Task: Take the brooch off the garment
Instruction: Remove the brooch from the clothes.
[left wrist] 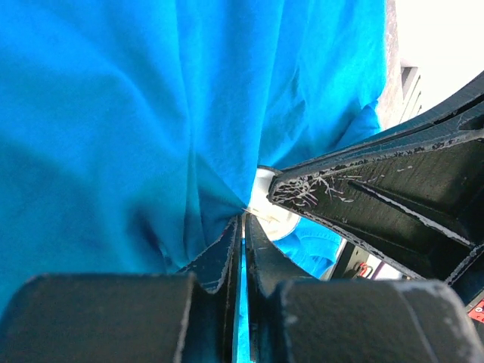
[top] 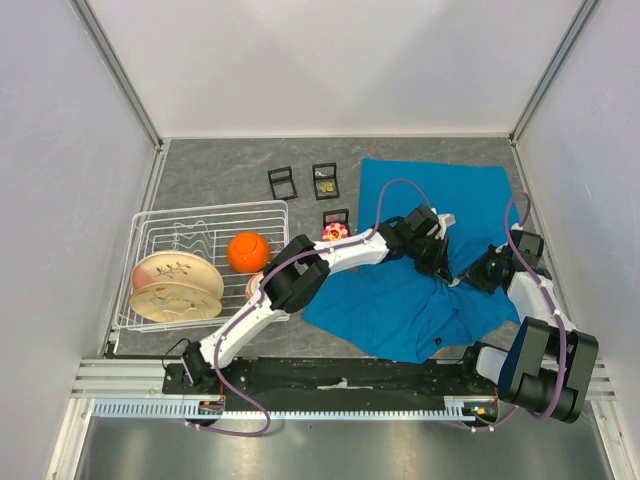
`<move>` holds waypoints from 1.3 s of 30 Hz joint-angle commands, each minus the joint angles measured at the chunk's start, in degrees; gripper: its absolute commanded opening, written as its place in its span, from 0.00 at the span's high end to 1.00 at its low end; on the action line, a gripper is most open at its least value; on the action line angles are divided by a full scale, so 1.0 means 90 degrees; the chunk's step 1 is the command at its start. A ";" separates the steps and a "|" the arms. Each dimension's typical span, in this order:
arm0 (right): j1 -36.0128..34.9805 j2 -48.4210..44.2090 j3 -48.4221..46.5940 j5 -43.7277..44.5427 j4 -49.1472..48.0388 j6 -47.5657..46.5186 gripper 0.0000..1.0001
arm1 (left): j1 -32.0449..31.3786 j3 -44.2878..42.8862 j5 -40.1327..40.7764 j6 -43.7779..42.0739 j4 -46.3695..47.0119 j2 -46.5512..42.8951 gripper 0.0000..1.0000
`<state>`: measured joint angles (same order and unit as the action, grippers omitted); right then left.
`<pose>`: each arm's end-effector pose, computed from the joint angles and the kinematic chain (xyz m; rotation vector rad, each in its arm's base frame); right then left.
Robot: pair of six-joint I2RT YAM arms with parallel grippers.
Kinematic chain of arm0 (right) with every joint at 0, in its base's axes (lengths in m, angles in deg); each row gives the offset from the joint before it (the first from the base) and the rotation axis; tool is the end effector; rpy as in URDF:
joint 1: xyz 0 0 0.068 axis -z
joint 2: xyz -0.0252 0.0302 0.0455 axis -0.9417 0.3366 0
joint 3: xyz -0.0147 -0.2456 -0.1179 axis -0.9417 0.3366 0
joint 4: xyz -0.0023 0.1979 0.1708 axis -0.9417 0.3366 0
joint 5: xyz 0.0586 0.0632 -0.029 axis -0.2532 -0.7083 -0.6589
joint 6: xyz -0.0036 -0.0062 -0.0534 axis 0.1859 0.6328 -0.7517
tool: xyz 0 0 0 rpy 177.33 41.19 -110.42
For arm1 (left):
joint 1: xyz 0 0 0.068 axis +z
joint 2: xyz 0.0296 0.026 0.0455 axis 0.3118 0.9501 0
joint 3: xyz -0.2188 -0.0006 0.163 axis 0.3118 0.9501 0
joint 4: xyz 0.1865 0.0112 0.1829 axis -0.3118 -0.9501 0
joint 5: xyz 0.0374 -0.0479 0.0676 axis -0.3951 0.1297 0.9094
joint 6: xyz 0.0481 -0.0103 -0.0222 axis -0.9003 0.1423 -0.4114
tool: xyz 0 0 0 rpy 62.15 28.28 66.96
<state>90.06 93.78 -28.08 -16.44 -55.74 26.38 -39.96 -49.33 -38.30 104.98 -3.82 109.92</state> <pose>0.1975 -0.0589 0.1660 0.9135 2.4160 0.4675 0.2855 -0.4927 0.1245 0.6797 2.5458 -1.3881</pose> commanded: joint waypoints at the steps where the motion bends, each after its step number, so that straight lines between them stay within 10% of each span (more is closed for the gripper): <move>1: 0.0025 0.0016 -0.0212 -0.0149 -0.0023 -0.0044 1.00 | -0.0133 -0.0525 0.0035 -0.0074 -0.0069 0.0297 0.90; 39: -0.1332 -0.0267 0.0022 0.0320 -0.0325 0.0152 1.00 | -0.0162 -0.1922 -0.0677 0.0835 -0.0509 0.0513 0.94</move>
<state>80.05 90.92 -28.61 -4.17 -57.27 26.70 -39.74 -61.66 -39.00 108.44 -13.61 115.71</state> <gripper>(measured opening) 0.009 0.065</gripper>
